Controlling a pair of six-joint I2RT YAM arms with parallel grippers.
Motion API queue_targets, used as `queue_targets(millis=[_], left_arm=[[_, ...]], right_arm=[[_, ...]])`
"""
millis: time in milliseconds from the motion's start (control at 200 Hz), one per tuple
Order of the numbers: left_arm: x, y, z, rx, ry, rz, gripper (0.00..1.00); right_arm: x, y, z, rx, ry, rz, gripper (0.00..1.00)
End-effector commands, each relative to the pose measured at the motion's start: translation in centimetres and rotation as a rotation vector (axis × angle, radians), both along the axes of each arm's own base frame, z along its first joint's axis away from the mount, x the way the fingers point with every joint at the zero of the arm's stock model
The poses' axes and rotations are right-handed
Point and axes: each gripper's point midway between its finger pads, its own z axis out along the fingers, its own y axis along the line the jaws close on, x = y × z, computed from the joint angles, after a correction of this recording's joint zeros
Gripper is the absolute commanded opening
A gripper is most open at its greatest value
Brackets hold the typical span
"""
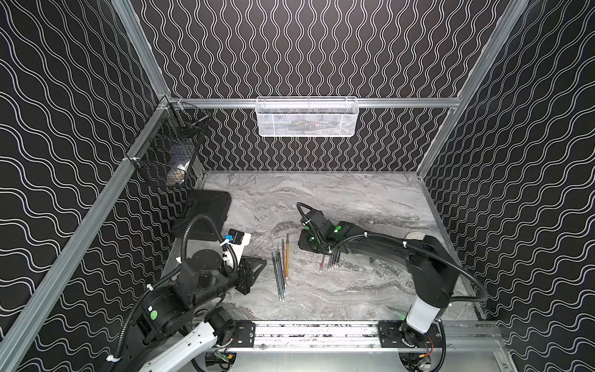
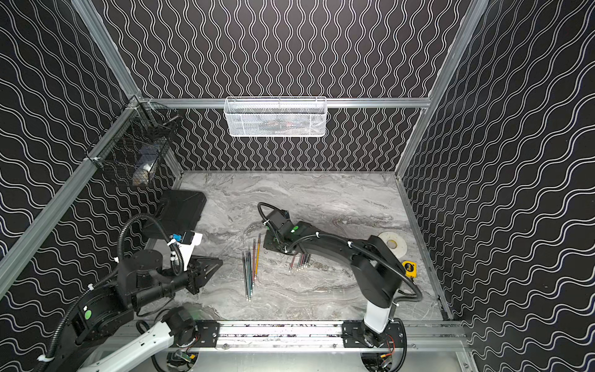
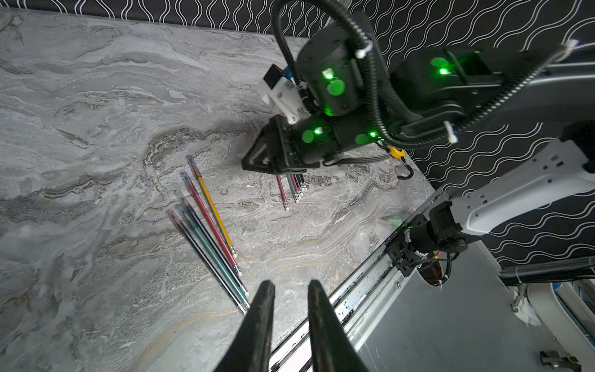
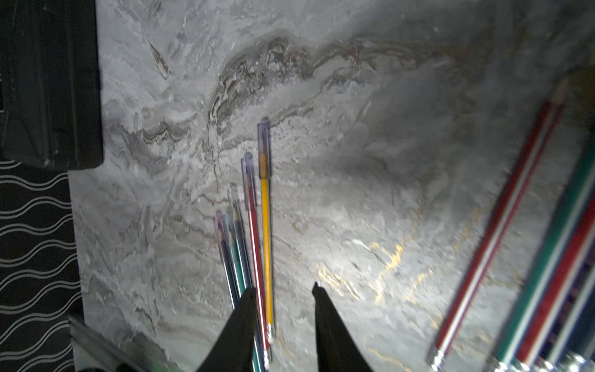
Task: Remove the protective cover of the pencils
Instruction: Pick up the pencil from the center of the board.
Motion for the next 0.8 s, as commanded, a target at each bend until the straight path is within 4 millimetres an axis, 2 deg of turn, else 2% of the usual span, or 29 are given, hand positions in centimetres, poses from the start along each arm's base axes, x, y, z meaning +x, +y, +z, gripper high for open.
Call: queue_targets(millis=[0, 135, 155, 175, 245, 415, 640, 796], left_arm=[[-0.2, -0.4, 0.7, -0.016, -0.036, -0.032, 0.25], [-0.4, -0.4, 0.9, -0.026, -0.042, -0.042, 0.26], [-0.4, -0.5, 0.8, -0.025, -0.043, -0.045, 0.26], [-0.4, -0.5, 0.9, -0.026, -0.044, -0.046, 0.26], [-0.5, -0.5, 0.9, -0.028, -0.045, -0.045, 0.26], [-0.6, -0.3, 1.0, -0.035, -0.054, -0.044, 0.26], [-0.6, -0.4, 1.0, -0.034, -0.052, -0.049, 0.26], [-0.6, -0.4, 1.0, -0.033, -0.051, -0.048, 0.26]], right_arm=[[0.7, 0.2, -1.3, -0.075, 0.019, -0.046, 0.31], [1.1, 2.2, -2.9, -0.081, 0.048, -0.018, 0.31], [1.1, 2.6, -2.6, -0.074, 0.048, -0.011, 0.31], [1.0, 2.7, -4.0, -0.1, 0.068, -0.006, 0.31], [1.0, 3.2, -5.1, -0.143, 0.086, 0.007, 0.31], [1.2, 3.2, -7.2, -0.222, 0.101, -0.011, 0.3], [1.4, 2.9, -8.3, -0.275, 0.104, -0.014, 0.29], [1.3, 1.8, -8.7, -0.333, 0.109, -0.026, 0.29]])
